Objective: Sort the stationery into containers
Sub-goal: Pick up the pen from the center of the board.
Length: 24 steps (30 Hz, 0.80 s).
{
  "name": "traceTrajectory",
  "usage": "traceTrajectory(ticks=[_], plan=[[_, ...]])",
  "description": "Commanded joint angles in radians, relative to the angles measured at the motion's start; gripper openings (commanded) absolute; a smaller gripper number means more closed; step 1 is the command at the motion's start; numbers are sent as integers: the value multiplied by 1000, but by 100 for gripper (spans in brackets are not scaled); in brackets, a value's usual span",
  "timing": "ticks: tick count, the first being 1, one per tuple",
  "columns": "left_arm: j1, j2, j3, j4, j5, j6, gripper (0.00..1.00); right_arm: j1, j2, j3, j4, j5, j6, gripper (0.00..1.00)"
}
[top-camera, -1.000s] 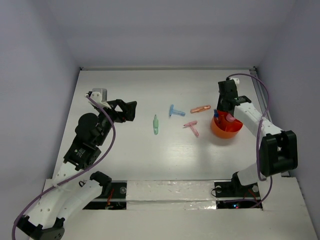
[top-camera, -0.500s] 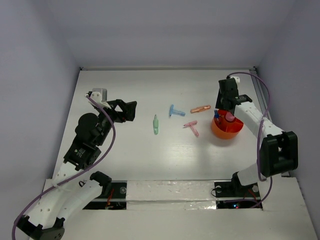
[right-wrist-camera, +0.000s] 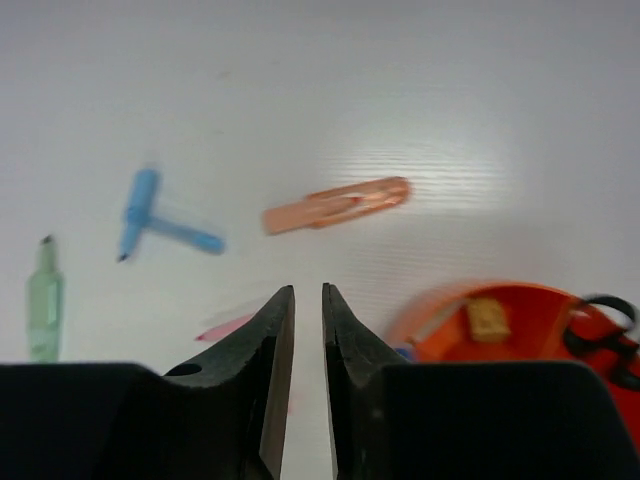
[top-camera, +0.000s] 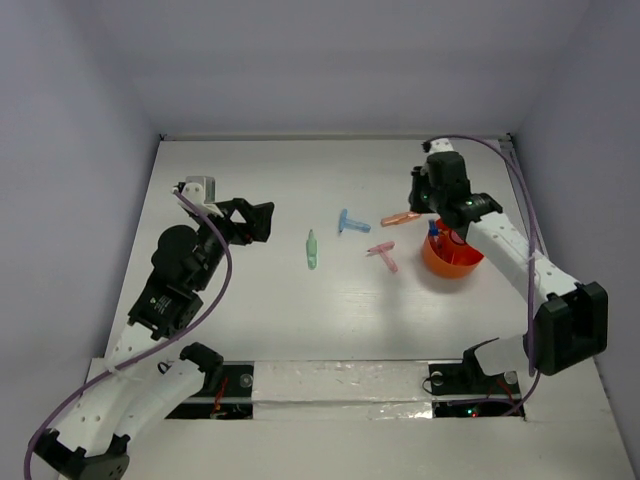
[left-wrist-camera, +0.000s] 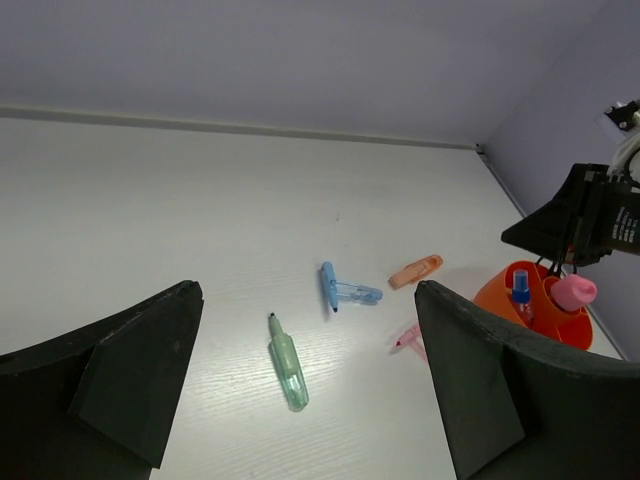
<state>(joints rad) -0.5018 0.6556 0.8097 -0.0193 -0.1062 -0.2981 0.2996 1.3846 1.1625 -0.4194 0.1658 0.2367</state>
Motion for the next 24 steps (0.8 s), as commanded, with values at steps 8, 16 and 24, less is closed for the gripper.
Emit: traceTrajectory(ticks=[8,16,24], plan=[[14,15,20,32,-47,-4,84,349,238,117,123,-190,-11,41],[32,22,19,27,-86,-10,82,558,386,112,204,-26,140,59],[52,12,9,35,-96,-26,77,613,559,103,303,101,251,59]])
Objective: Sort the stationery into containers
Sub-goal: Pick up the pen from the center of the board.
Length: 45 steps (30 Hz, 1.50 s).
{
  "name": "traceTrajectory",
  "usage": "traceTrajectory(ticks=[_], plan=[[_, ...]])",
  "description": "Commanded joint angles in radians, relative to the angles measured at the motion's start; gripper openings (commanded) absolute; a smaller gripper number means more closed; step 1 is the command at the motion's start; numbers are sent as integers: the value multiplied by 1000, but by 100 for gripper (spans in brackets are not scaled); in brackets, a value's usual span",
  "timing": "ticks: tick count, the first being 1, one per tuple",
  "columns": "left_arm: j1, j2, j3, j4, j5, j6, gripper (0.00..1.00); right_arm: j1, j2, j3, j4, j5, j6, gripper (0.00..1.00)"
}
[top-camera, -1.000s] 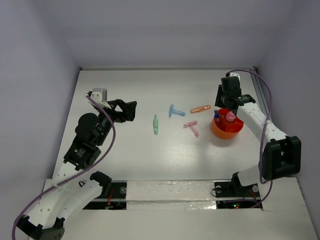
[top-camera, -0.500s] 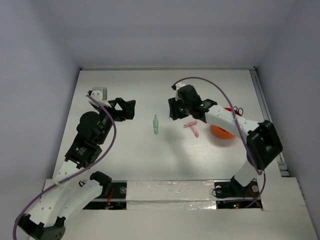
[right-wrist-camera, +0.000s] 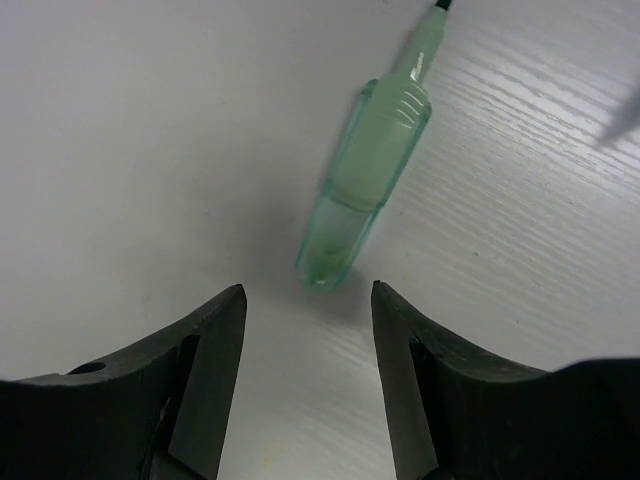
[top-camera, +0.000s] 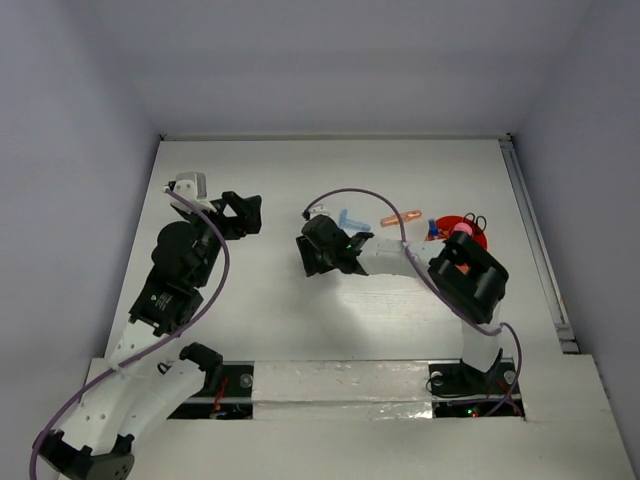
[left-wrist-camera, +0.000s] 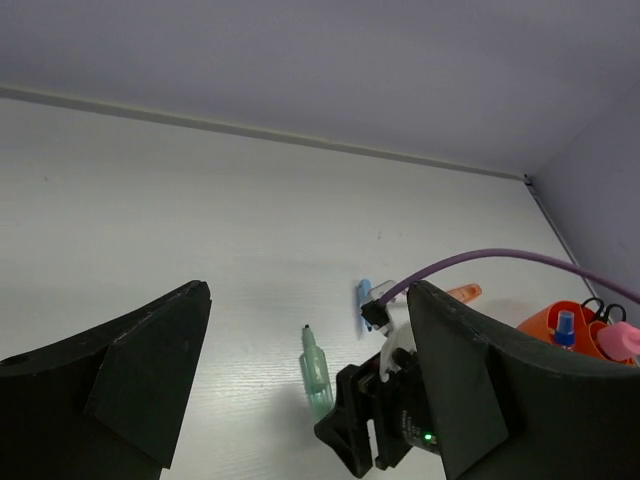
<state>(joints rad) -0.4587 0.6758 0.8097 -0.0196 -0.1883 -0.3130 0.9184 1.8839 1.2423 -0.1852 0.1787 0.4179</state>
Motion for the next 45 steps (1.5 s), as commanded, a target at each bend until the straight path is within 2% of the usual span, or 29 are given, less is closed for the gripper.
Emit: traceTrajectory(ticks=[1,6,10,12,14,16,30,34,36,37,39,42,45], plan=[[9,-5,11,33,-13,-11,77,6,98,32,55,116,71,59],[9,8,13,32,0,-9,77,25,178,86,-2,183,81,55],[9,16,11,37,9,-11,77,34,185,80,-36,229,102,39],[9,21,13,35,10,-12,77,34,170,74,-48,237,111,40],[9,22,13,35,12,-14,77,43,159,57,-62,243,113,48],[9,22,13,35,12,-14,77,53,141,39,-63,245,120,50],[28,39,11,35,10,-28,76,83,130,-17,-65,228,147,39],[28,45,11,37,13,-32,76,92,118,-21,-77,231,147,43],[28,50,13,40,19,-35,76,92,107,-38,-62,225,145,35],[28,53,13,41,27,-37,76,92,107,-40,-59,229,144,24],[28,57,11,40,27,-43,76,92,95,-43,-60,248,136,11],[28,67,13,30,39,-73,75,92,38,-67,-46,275,93,6],[28,77,6,36,91,-142,73,92,-115,-107,-2,248,7,5]])
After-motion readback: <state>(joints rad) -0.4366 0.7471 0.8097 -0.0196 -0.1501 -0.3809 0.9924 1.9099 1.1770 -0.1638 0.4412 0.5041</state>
